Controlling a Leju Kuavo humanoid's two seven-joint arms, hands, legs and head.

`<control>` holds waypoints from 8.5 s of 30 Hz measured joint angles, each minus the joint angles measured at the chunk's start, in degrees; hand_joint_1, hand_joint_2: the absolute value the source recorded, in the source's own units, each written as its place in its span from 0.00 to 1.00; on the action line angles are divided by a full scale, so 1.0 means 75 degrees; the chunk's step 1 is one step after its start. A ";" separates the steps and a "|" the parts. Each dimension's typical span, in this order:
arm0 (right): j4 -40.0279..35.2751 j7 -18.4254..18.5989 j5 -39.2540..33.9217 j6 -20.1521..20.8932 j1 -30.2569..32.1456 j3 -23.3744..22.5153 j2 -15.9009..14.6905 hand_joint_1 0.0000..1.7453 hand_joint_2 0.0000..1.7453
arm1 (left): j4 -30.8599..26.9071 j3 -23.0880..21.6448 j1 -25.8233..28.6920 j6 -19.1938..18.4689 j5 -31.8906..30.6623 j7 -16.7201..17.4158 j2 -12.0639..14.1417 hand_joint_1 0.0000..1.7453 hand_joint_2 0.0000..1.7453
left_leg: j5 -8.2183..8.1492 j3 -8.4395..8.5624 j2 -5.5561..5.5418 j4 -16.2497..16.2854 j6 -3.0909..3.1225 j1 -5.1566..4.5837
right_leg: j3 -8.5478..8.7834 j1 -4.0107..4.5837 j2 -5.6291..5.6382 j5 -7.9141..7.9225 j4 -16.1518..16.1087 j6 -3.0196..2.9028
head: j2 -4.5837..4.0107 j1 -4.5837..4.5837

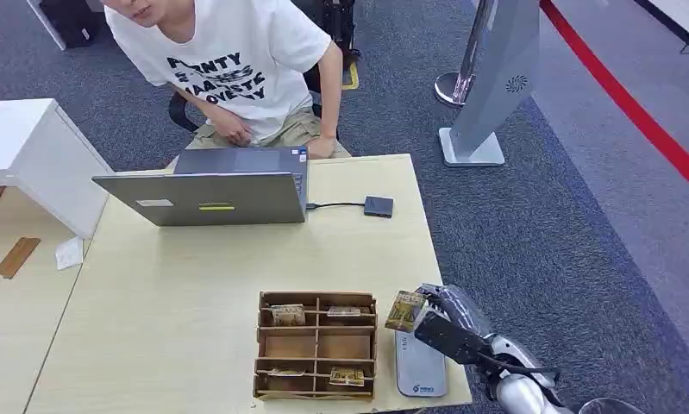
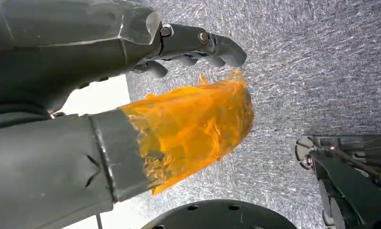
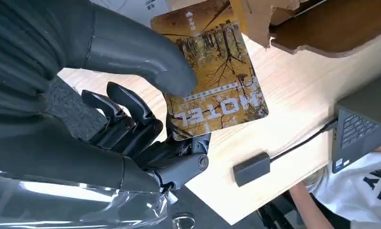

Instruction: Pass the card to the sensor for recognition and then transmit it.

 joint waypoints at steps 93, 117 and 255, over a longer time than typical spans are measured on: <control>-0.1163 -0.1454 0.2814 -0.3692 -0.1713 0.0099 0.2177 1.00 1.00 | 0.0000 -0.0449 -0.0312 -0.0128 -0.0726 0.0160 -0.0201 0.00 0.00 | -0.0001 -0.0003 0.0007 -0.0002 -0.0017 0.0004 | -0.0005 0.0001 0.0007 -0.0003 0.0009 -0.0006 | 0.0000 0.0000; 0.0274 -0.0991 0.4162 -0.3946 -0.2509 0.0627 0.2460 1.00 1.00 | 0.0000 -0.0589 -0.0392 -0.0216 -0.0874 0.0192 -0.0248 0.00 0.00 | 0.0000 -0.0002 0.0006 -0.0001 -0.0017 0.0004 | -0.0005 0.0002 0.0008 -0.0002 0.0011 -0.0006 | 0.0000 0.0003; -0.1221 -0.1271 -0.4846 0.3483 -0.0797 0.0799 0.1524 0.00 0.00 | 0.0000 -0.0367 -0.0036 -0.0050 -0.0204 -0.0157 -0.0052 0.00 0.00 | -0.0001 -0.0005 0.0007 -0.0001 -0.0017 0.0004 | -0.0012 0.0002 0.0008 -0.0003 0.0011 -0.0006 | 0.0000 0.0003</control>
